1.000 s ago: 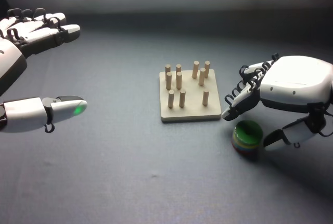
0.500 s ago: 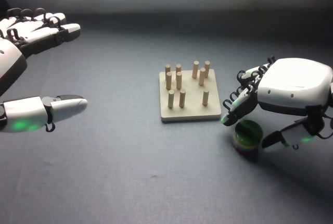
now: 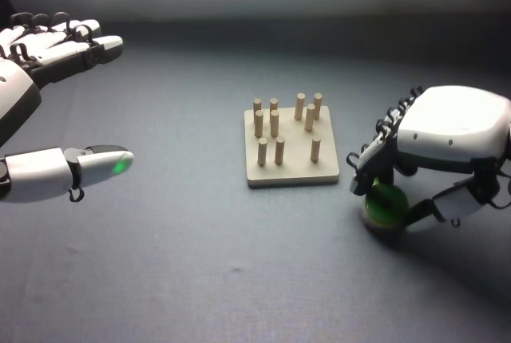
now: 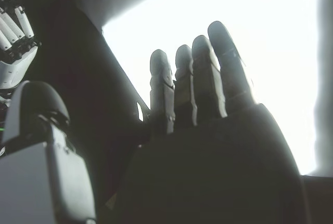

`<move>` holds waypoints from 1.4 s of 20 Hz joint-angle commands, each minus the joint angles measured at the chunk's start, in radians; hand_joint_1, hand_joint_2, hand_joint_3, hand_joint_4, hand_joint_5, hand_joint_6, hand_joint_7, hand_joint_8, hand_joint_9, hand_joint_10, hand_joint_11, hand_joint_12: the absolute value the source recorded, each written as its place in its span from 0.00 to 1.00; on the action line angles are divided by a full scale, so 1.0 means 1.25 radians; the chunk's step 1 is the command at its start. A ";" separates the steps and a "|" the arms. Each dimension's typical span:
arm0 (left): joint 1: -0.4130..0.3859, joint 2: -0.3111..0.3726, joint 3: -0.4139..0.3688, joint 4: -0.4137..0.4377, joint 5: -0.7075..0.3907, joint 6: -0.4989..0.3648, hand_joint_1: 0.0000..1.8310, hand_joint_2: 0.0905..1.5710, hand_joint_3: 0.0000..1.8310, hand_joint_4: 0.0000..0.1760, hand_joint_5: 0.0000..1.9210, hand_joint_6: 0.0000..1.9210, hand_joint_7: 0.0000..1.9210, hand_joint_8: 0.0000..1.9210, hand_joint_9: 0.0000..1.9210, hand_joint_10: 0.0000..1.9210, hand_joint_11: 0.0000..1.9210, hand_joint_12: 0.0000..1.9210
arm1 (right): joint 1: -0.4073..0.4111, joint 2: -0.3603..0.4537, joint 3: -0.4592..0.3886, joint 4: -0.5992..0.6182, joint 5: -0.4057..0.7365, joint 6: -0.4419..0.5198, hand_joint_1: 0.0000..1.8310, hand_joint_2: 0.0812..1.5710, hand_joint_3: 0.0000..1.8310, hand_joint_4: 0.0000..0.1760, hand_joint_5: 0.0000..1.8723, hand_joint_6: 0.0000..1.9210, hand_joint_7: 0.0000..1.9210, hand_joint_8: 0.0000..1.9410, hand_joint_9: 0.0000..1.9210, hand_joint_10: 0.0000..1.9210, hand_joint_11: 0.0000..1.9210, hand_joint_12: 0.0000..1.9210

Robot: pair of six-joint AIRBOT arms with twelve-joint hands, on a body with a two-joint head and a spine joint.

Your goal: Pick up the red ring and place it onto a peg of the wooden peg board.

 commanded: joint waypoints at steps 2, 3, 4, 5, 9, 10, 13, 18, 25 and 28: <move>-0.003 -0.001 0.006 0.000 -0.103 -0.004 0.34 0.62 0.00 0.08 0.19 0.00 0.11 0.00 0.09 0.00 0.00 0.35 | 0.028 0.002 0.006 0.043 0.098 0.000 0.75 0.69 0.00 0.00 0.50 0.52 0.55 0.44 0.48 0.64 0.38 0.70; -0.003 -0.001 0.006 0.000 -0.103 -0.004 0.33 0.62 0.00 0.08 0.18 0.00 0.11 0.00 0.09 0.00 0.00 0.34 | 0.041 0.002 0.007 0.054 0.115 -0.003 0.75 0.68 0.00 0.00 0.52 0.49 0.56 0.44 0.46 0.63 0.35 0.69; -0.003 -0.002 0.006 0.000 -0.103 -0.004 0.34 0.62 0.00 0.02 0.19 0.00 0.11 0.00 0.10 0.00 0.00 0.35 | 0.053 0.002 0.007 0.070 0.131 -0.013 0.75 0.68 0.00 0.00 0.53 0.49 0.56 0.44 0.45 0.63 0.34 0.69; -0.003 -0.003 0.007 0.000 -0.103 -0.004 0.34 0.61 0.00 0.06 0.19 0.00 0.12 0.00 0.10 0.00 0.00 0.35 | 0.063 0.002 0.007 0.085 0.140 -0.025 0.75 0.68 0.00 0.00 0.53 0.49 0.54 0.46 0.45 0.62 0.34 0.66; -0.003 -0.005 0.008 0.000 -0.102 -0.004 0.35 0.61 0.00 0.01 0.19 0.00 0.13 0.00 0.10 0.00 0.00 0.38 | 0.104 -0.007 0.019 0.134 0.150 -0.070 0.75 0.68 0.00 0.00 0.50 0.55 0.58 0.39 0.50 0.58 0.38 0.62; -0.003 -0.005 0.008 0.000 -0.101 -0.004 0.35 0.61 0.00 0.08 0.19 0.00 0.13 0.00 0.10 0.00 0.00 0.38 | 0.104 -0.017 0.027 0.140 0.150 -0.070 0.76 0.67 0.00 0.00 0.50 0.55 0.58 0.37 0.51 0.56 0.40 0.60; -0.006 -0.007 0.010 0.002 -0.097 -0.004 0.34 0.61 0.00 0.00 0.18 0.00 0.11 0.00 0.09 0.00 0.00 0.38 | 0.112 -0.052 0.056 0.159 0.139 -0.070 0.76 0.66 0.00 0.00 0.52 0.54 0.62 0.28 0.53 0.52 0.42 0.57; -0.006 -0.009 0.011 0.002 -0.096 -0.005 0.36 0.62 0.00 0.00 0.20 0.00 0.14 0.00 0.12 0.00 0.00 0.43 | 0.112 -0.074 0.074 0.152 0.099 -0.070 0.76 0.65 0.00 0.00 0.54 0.49 0.62 0.30 0.52 0.54 0.41 0.60; -0.008 -0.012 0.013 0.005 -0.097 -0.008 0.34 0.60 0.00 0.00 0.20 0.00 0.14 0.00 0.12 0.01 0.00 0.40 | 0.112 -0.095 0.094 0.146 0.060 -0.070 0.76 0.66 0.00 0.00 0.53 0.49 0.59 0.36 0.51 0.57 0.40 0.65; -0.009 -0.015 0.014 0.006 -0.095 -0.010 0.36 0.60 0.00 0.00 0.21 0.00 0.15 0.00 0.14 0.01 0.00 0.45 | 0.112 -0.104 0.107 0.146 0.040 -0.071 0.76 0.66 0.00 0.00 0.54 0.47 0.59 0.36 0.52 0.57 0.42 0.65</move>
